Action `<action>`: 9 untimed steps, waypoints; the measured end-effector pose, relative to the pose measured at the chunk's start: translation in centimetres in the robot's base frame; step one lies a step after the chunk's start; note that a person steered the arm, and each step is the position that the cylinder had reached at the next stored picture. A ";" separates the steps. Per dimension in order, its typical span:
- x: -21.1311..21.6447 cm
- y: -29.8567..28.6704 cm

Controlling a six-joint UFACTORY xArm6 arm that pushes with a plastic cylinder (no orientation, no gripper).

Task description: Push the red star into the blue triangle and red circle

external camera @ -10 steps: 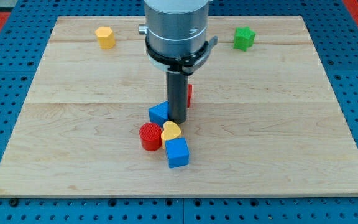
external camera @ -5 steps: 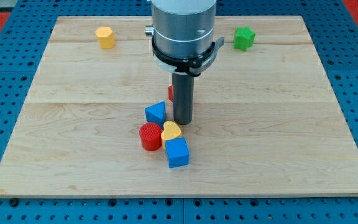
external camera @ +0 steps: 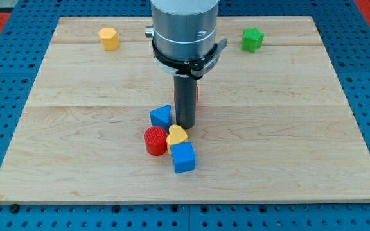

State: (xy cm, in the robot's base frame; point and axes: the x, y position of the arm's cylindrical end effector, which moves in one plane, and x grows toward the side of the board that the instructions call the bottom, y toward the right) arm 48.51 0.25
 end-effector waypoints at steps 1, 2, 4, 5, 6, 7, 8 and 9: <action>-1.9 2.3; -3.9 3.0; -7.5 3.3; -3.4 0.0; -3.2 -1.6; -8.3 0.2; -8.2 -4.2; -6.2 -5.6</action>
State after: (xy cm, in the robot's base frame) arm 42.36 -5.39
